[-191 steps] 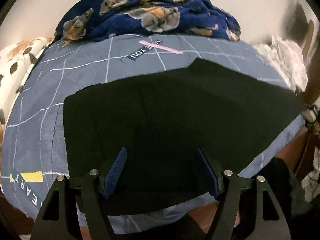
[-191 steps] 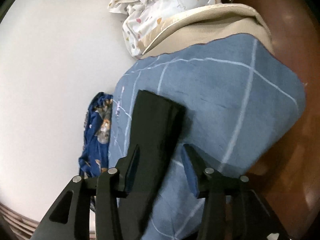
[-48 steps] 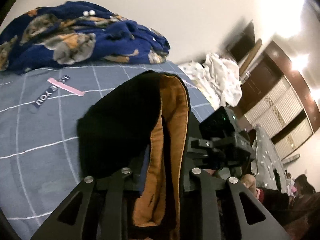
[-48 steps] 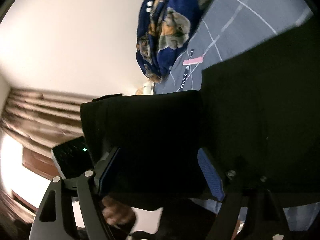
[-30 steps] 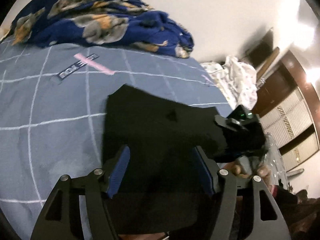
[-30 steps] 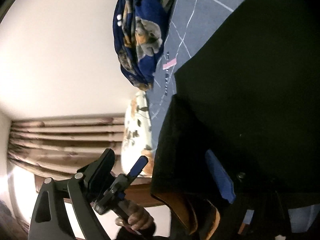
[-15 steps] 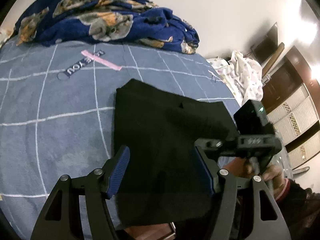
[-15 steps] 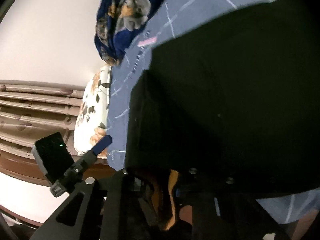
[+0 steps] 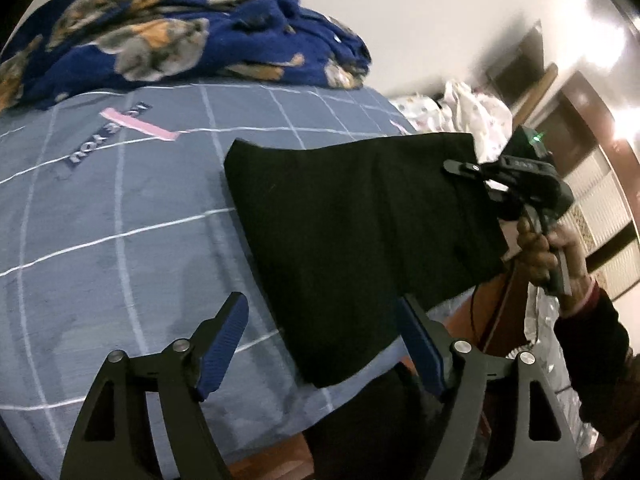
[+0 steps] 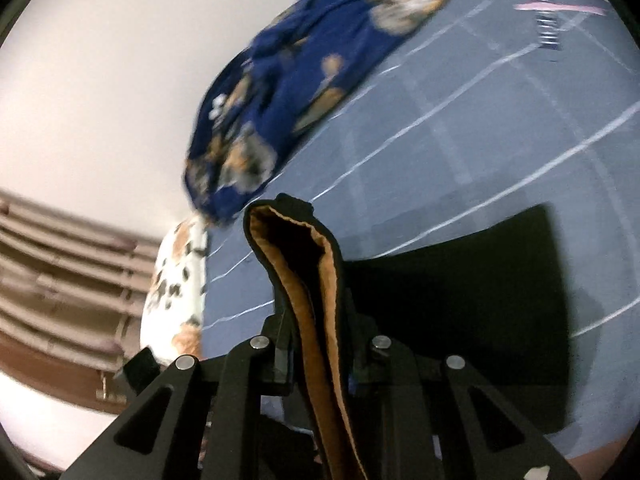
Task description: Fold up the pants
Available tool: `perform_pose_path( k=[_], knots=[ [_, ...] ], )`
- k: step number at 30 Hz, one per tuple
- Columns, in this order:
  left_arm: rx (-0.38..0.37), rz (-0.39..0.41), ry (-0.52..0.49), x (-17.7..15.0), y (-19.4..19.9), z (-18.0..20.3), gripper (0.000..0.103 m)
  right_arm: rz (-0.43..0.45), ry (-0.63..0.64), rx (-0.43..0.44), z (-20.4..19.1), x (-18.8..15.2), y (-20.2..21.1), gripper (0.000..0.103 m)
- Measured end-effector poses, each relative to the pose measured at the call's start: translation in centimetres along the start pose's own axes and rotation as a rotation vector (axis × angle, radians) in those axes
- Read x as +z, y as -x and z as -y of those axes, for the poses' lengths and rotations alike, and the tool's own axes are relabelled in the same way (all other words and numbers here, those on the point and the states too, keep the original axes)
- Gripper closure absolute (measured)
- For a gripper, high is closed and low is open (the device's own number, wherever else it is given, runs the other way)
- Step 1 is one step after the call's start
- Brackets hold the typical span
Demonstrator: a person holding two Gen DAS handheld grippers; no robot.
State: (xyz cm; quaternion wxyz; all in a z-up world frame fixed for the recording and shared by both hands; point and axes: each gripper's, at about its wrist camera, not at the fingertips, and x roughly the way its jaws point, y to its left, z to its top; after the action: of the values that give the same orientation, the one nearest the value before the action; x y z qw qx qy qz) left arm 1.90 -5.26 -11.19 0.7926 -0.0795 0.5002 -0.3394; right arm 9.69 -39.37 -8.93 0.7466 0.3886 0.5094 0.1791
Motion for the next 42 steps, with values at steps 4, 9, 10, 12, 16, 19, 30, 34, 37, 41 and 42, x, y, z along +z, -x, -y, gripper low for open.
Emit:
perform_pose_path(
  k=[4, 9, 10, 12, 16, 19, 30, 34, 37, 41, 42],
  knots=[
    [0.014, -0.031, -0.057, 0.4, -2.3, 2.0, 0.027, 0.025, -0.077, -0.003, 5.2, 1.1, 1.0, 0.087],
    [0.015, -0.059, -0.133, 1.1, -4.9, 4.8, 0.027, 0.005, -0.127, 0.045, 9.3, 1.4, 0.8, 0.087],
    [0.019, -0.061, -0.152, 1.2, -5.3, 5.3, 0.027, 0.001, -0.136, 0.059, 10.0, 1.3, 0.7, 0.087],
    [0.025, -0.066, -0.185, 1.3, -6.1, 6.1, 0.027, -0.006, -0.154, 0.08, 11.1, 1.2, 0.4, 0.086],
    [0.041, -0.087, -0.232, 1.3, -8.3, 6.9, 0.027, -0.012, -0.154, 0.125, 12.6, 1.1, -0.3, 0.086],
    [0.053, -0.12, -0.228, 1.2, -10.1, 6.8, 0.027, -0.004, -0.186, 0.177, 13.8, 1.1, -0.7, 0.079],
    [0.074, -0.142, -0.257, 0.1, -11.8, 6.4, 0.026, 0.221, -0.172, 0.22, 13.3, -8.2, 10.7, 0.073],
    [0.07, -0.145, -0.252, 0.0, -12.0, 6.3, 0.026, 0.177, -0.273, 0.317, 13.3, -12.5, 9.7, 0.073],
    [0.053, -0.151, -0.246, -0.1, -12.3, 6.0, 0.023, 0.164, -0.31, 0.316, 13.8, -13.9, 8.5, 0.073],
    [0.053, -0.132, -0.258, -0.5, -12.3, 5.9, 0.023, 0.197, -0.354, 0.326, 15.4, -13.4, 7.6, 0.073],
    [0.061, -0.131, -0.266, -0.6, -12.4, 6.0, 0.023, 0.198, -0.363, 0.303, 15.6, -13.1, 7.5, 0.073]
  ],
)
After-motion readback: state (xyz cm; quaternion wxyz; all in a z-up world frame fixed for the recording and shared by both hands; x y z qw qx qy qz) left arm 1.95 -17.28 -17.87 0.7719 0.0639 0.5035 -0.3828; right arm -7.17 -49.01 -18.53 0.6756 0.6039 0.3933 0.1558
